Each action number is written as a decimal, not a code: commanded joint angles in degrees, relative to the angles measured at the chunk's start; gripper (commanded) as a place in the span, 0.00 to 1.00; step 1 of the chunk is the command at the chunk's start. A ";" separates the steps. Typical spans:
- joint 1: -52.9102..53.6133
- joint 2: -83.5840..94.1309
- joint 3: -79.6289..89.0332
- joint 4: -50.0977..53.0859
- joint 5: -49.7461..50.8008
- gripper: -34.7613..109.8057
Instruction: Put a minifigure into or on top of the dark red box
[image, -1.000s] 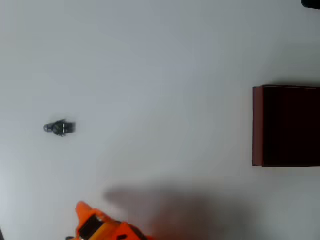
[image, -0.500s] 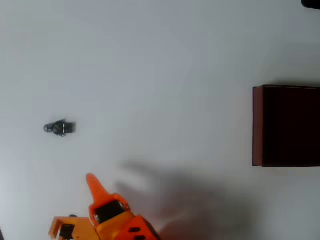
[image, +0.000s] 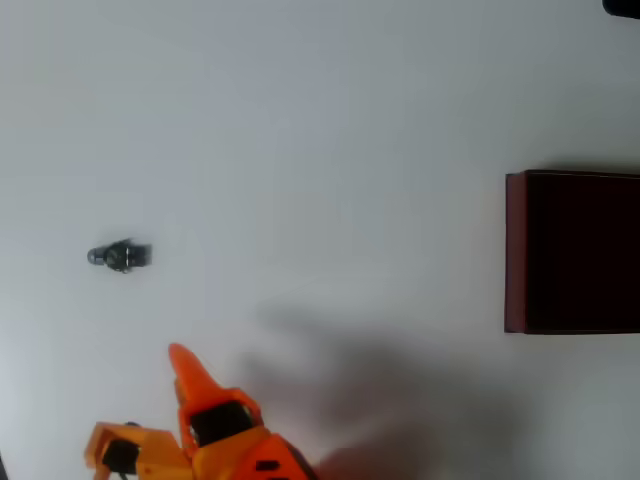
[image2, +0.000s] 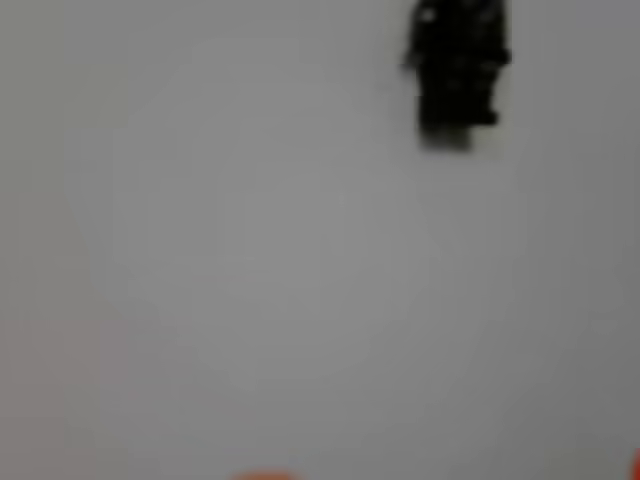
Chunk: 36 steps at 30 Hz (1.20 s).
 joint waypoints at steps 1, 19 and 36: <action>-2.02 -22.68 -16.52 1.67 1.41 0.36; -1.41 -65.04 -49.13 18.02 13.10 0.34; -2.99 -64.95 -43.51 0.09 19.34 0.37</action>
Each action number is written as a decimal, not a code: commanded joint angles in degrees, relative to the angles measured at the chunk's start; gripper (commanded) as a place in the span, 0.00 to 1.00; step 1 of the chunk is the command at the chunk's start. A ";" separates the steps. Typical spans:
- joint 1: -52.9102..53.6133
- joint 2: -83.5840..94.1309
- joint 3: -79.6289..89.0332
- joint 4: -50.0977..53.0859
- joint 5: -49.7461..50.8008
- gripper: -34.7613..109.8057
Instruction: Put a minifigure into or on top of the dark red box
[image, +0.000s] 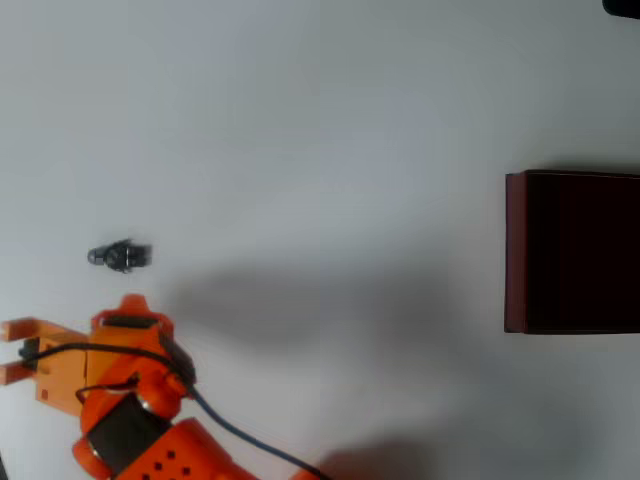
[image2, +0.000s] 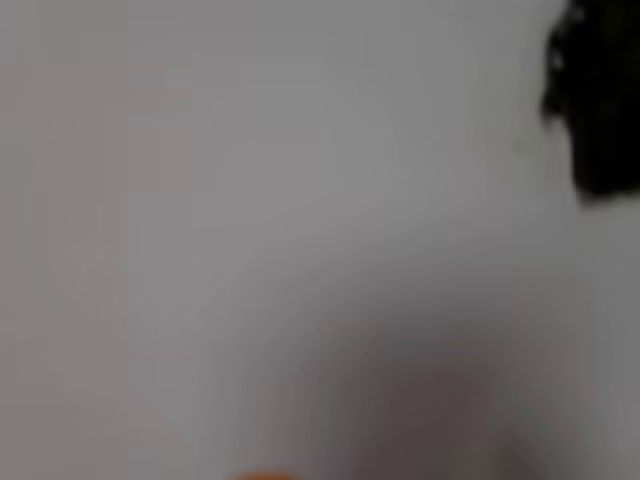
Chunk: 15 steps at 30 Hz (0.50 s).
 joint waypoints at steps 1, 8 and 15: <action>-0.70 -0.62 -0.26 -1.67 0.70 0.37; -0.44 -10.46 -5.98 -4.04 -0.97 0.38; 1.23 -13.54 -9.67 -4.31 -4.66 0.39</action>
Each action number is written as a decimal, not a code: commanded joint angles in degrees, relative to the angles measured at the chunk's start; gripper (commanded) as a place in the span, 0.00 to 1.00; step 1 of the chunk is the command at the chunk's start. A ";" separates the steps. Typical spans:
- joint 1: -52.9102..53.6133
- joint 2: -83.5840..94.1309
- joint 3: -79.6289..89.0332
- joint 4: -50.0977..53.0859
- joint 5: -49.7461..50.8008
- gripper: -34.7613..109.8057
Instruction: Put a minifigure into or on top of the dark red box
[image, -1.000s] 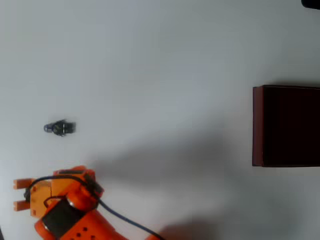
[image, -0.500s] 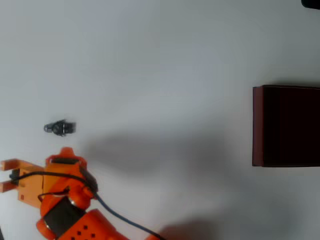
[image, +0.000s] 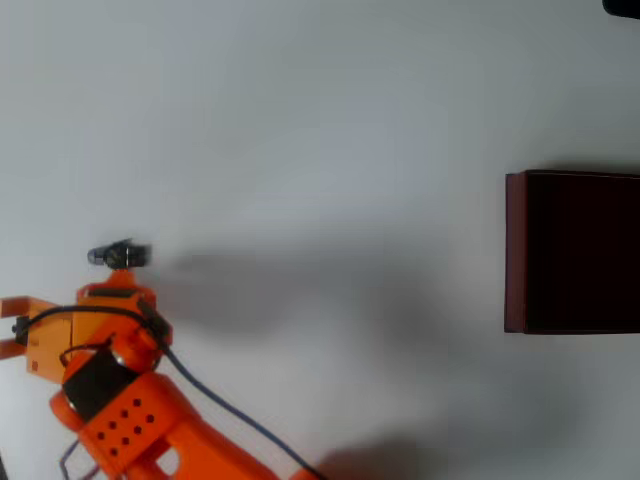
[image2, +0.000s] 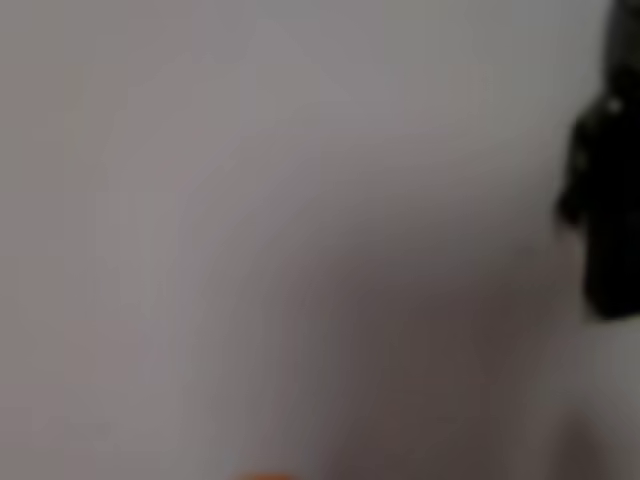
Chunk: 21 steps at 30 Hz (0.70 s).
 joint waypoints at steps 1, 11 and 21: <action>0.70 0.53 -2.81 -0.53 -1.67 0.39; 2.02 -8.53 -10.90 0.88 -3.43 0.39; 2.29 -13.18 -15.56 1.93 -3.43 0.39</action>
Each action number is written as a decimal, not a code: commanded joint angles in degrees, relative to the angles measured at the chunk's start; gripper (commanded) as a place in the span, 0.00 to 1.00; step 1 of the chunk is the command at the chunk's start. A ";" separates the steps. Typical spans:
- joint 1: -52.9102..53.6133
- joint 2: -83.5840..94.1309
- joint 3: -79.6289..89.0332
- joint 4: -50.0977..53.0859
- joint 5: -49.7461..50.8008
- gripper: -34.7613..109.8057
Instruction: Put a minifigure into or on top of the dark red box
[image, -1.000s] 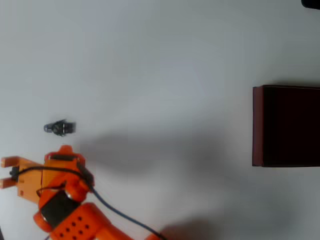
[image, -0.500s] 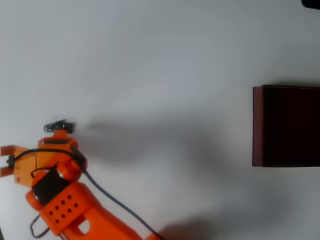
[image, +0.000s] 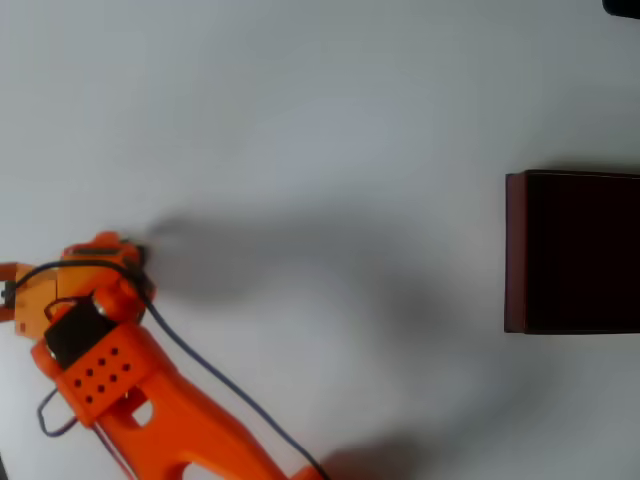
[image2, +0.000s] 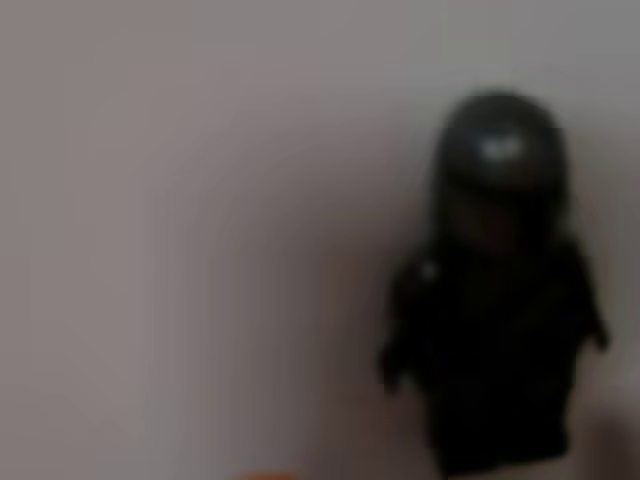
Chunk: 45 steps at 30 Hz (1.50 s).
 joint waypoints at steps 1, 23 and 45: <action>0.00 0.70 -2.81 1.32 0.26 0.39; 0.70 -5.54 -6.06 0.88 -1.05 0.38; 2.11 -7.12 -3.52 -2.72 -2.99 0.38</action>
